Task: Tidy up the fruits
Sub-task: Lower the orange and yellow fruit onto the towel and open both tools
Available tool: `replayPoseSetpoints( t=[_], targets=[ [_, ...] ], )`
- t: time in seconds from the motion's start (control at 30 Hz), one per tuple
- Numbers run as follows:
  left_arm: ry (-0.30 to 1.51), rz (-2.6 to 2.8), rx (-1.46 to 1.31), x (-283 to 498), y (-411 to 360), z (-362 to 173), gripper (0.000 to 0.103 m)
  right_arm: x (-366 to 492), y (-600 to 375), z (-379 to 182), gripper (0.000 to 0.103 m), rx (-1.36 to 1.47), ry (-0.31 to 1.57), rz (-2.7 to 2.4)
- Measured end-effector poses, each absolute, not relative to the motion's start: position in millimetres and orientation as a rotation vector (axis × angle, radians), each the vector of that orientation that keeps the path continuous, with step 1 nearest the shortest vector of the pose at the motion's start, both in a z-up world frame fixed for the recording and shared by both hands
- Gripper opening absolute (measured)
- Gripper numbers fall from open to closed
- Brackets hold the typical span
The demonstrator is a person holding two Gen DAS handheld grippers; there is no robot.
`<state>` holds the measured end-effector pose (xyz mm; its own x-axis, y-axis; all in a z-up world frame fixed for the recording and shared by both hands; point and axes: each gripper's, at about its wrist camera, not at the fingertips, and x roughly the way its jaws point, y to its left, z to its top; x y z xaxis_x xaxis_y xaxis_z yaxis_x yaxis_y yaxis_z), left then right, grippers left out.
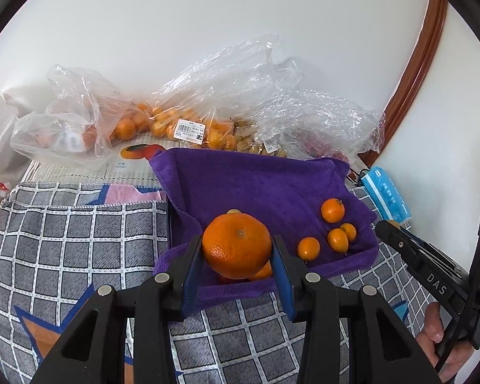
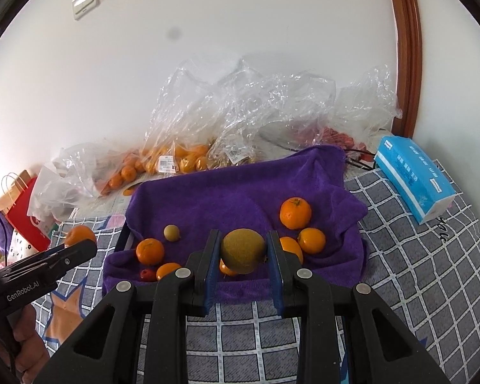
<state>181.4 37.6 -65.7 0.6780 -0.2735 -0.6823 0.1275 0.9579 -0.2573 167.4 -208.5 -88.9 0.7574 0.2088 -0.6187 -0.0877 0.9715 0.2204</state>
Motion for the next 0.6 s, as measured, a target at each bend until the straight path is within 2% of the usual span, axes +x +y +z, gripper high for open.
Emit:
replayPoseSetpoints(
  t=[0.6],
  targets=[
    [0.834, -0.222, -0.199, 231, 41, -86, 0.039, 217, -196, -127, 0.028, 0.176, 0.752, 0.154]
  ],
)
